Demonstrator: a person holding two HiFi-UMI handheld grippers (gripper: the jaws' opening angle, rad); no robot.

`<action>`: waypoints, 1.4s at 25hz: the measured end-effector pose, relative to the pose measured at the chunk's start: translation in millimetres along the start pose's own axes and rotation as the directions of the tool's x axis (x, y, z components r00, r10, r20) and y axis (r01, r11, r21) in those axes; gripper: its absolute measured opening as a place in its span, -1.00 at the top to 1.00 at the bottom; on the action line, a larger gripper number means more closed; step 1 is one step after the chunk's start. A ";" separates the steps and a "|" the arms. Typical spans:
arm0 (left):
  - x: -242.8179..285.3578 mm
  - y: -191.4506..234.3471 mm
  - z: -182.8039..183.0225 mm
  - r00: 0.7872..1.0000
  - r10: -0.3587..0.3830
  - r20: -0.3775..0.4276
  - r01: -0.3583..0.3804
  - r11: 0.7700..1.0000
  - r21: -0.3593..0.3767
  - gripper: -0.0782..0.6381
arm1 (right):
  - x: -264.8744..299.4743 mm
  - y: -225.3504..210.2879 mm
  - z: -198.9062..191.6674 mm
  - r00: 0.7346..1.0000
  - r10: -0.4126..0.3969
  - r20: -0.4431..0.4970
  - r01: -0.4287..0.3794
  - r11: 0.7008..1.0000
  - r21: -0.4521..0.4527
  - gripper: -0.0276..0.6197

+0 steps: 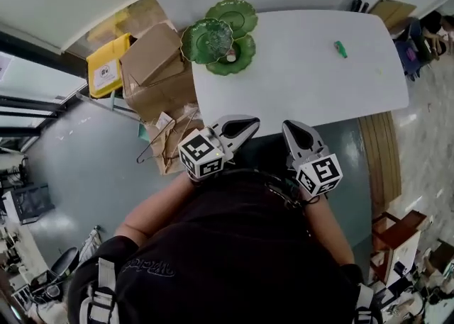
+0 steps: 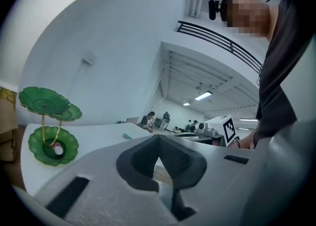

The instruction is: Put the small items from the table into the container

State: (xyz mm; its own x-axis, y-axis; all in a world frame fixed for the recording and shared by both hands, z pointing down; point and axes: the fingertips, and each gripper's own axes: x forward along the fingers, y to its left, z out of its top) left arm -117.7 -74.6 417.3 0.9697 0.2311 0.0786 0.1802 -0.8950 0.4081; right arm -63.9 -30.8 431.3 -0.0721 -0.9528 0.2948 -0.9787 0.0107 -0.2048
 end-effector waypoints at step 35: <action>403.2 -229.7 -63.0 0.966 -0.232 -0.110 0.239 0.970 0.052 0.77 | -344.1 -304.5 -40.5 0.959 -0.270 0.087 0.259 0.959 0.114 0.86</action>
State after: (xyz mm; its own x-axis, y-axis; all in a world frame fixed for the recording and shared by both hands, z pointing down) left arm 221.5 248.2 412.6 0.8772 0.4731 0.0817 0.4148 -0.8326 0.3671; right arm 251.1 306.1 430.0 0.2116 -0.9430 0.2570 -0.9354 -0.2716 -0.2265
